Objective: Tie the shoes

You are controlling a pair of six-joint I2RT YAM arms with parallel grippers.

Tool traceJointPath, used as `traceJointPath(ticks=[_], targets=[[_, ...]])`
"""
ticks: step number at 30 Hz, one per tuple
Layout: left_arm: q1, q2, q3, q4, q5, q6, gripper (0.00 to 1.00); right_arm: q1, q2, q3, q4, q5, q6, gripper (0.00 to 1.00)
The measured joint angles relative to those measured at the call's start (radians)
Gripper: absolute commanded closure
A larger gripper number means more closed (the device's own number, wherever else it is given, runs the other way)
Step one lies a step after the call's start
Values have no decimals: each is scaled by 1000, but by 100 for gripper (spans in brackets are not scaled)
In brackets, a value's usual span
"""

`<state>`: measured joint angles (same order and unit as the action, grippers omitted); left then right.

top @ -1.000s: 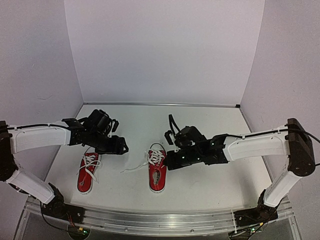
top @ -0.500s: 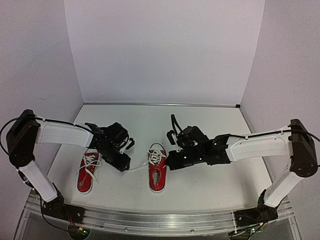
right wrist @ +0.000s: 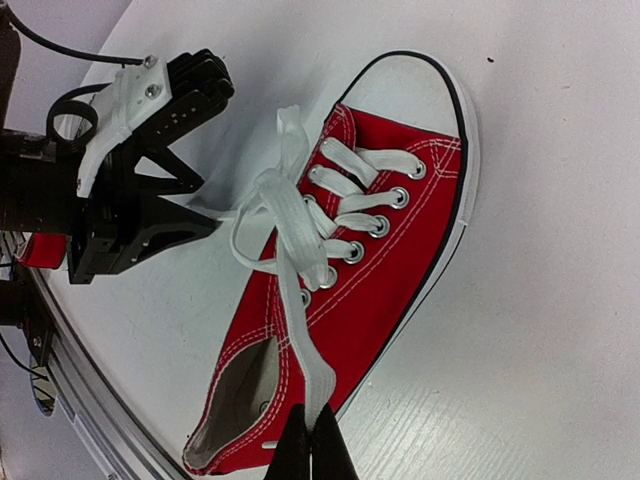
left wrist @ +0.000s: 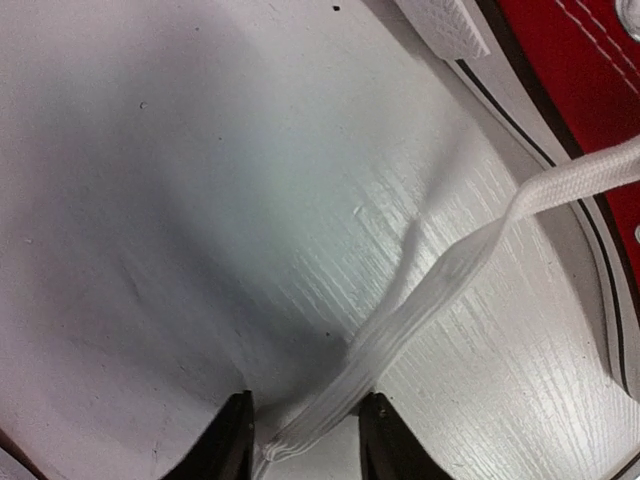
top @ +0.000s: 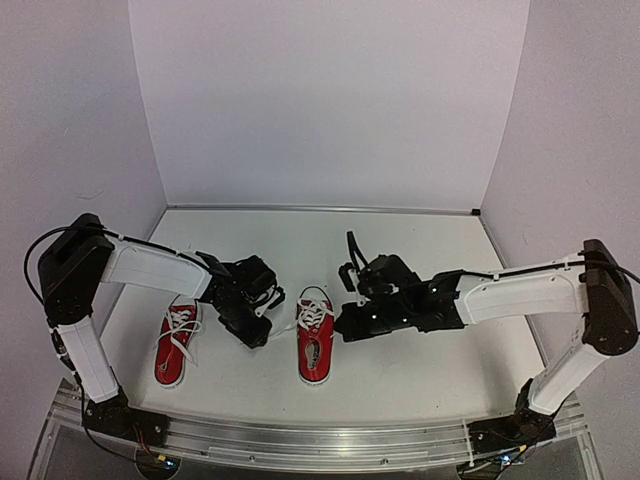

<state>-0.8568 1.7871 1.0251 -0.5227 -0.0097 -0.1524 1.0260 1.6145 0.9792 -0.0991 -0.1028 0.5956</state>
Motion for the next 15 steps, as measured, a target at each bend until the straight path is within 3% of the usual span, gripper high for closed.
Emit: traceJointPath(ticks=[3, 4, 10, 15], targets=[[0, 0, 0, 2, 1, -5, 97, -1, -13, -12, 0, 4, 8, 100], [0, 0, 0, 2, 1, -6, 100, -1, -17, -14, 0, 5, 11, 100], [15, -41, -35, 24, 4, -87, 100, -1, -76, -73, 7, 19, 55, 100], [133, -262, -108, 35, 4, -232, 100, -1, -203, -186, 19, 60, 125, 100]])
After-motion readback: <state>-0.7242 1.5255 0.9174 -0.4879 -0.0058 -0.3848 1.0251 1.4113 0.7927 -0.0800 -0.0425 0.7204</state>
